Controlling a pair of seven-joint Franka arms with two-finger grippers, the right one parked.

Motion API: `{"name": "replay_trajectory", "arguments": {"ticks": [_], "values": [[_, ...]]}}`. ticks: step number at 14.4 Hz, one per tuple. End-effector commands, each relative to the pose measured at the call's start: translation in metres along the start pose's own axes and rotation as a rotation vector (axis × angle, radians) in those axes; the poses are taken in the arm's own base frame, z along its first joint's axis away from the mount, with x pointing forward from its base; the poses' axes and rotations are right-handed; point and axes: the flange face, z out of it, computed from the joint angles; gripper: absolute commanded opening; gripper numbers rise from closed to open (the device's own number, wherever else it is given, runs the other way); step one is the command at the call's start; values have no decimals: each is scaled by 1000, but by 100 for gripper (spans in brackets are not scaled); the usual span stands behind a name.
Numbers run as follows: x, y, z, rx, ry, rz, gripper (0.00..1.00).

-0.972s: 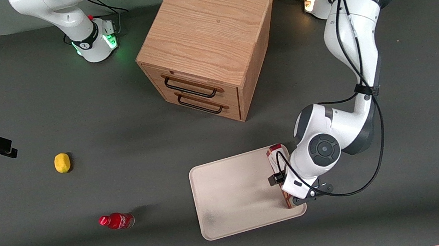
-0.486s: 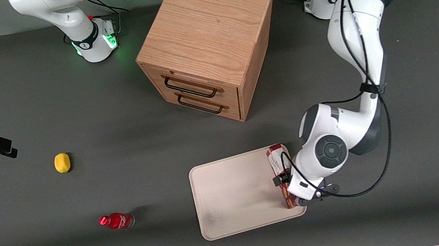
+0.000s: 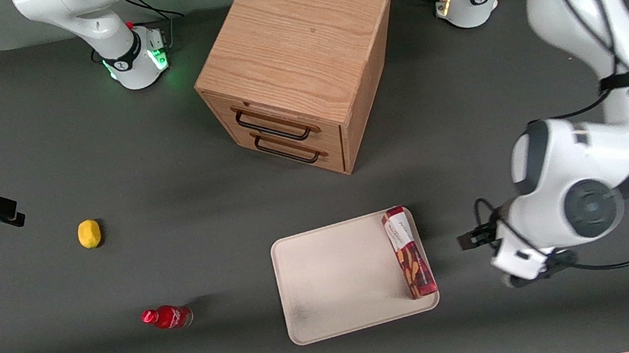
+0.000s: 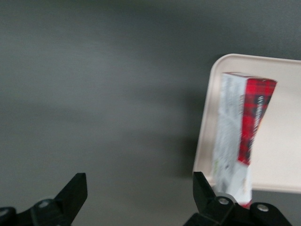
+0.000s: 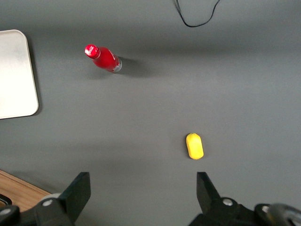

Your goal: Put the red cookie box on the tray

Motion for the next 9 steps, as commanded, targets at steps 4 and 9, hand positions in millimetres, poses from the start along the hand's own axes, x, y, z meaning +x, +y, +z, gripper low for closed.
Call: {"name": "replay_trajectory", "arguments": {"ticks": [4, 9], "values": [[-50, -104, -43, 39, -1, 82, 100], [-70, -180, -74, 47, -3, 93, 100]]}}
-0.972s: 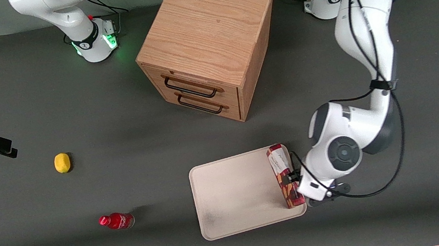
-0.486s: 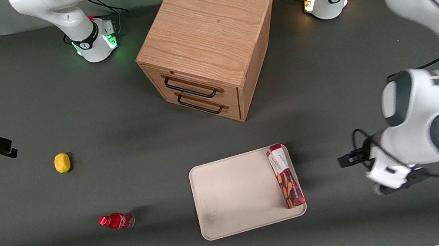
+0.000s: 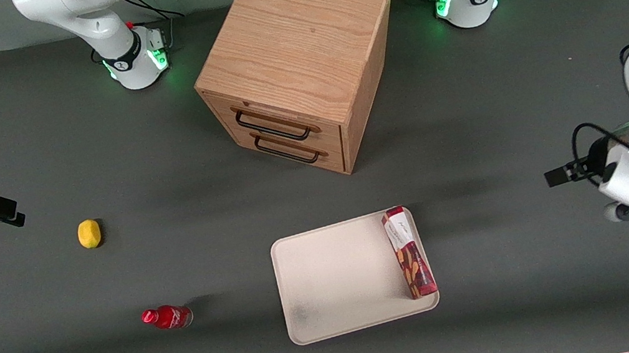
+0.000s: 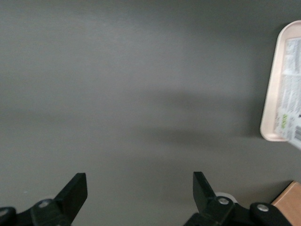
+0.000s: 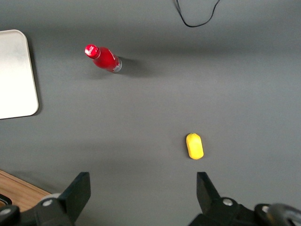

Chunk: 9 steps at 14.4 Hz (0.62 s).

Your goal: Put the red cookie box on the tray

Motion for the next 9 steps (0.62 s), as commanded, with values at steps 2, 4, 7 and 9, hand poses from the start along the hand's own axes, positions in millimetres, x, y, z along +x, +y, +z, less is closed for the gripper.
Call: {"name": "replay_trajectory", "arguments": {"ticks": [2, 4, 7, 9], "values": [[-39, -49, -14, 16, 13, -11, 100], [-58, -72, -28, 21, 23, -47, 100], [-71, -79, -45, 62, 18, -58, 100], [-72, -85, -52, 63, 16, -78, 100]]}}
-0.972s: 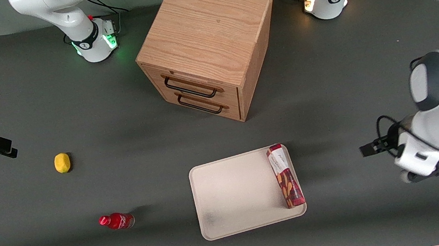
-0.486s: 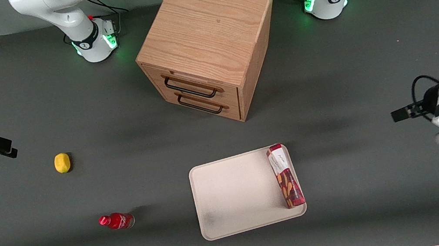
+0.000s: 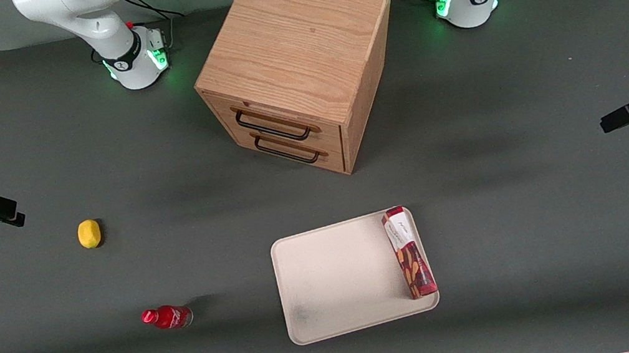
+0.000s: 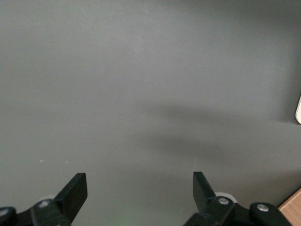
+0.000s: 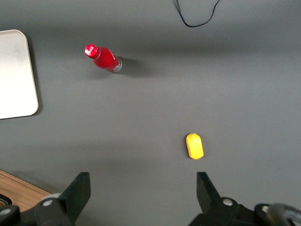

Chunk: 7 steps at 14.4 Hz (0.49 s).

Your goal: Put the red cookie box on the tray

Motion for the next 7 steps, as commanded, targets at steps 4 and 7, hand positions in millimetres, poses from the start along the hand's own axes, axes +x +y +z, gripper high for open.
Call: {"name": "replay_trajectory", "arguments": {"ticks": [4, 7], "values": [[-9, -7, -19, 17, 17, -7, 100], [-8, 2, -28, 11, 39, 4, 100]]}}
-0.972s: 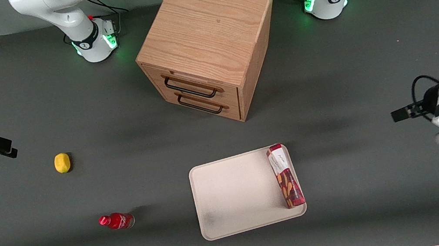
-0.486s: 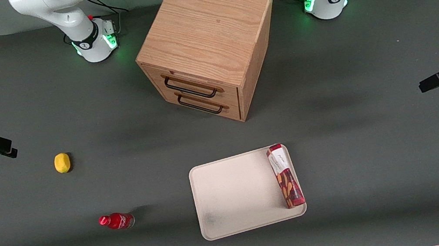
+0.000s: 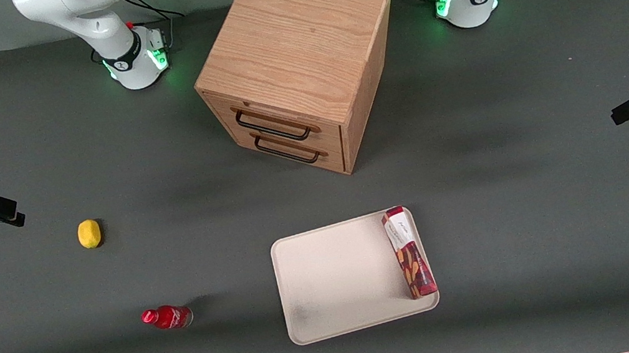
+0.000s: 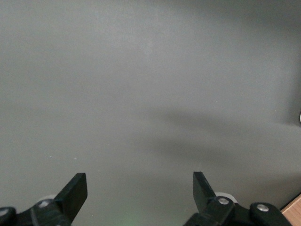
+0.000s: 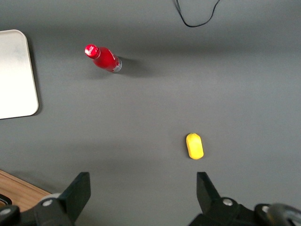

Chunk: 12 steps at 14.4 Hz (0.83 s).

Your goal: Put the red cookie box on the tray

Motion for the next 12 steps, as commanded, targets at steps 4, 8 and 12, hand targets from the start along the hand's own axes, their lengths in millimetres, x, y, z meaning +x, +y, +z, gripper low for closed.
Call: {"name": "replay_trajectory", "arguments": {"ticks": [4, 8, 12], "values": [[-6, 17, -28, -2, 36, 37, 100], [-5, 24, -36, 5, 54, 45, 100], [-4, 21, -36, 1, 53, 42, 100]]}}
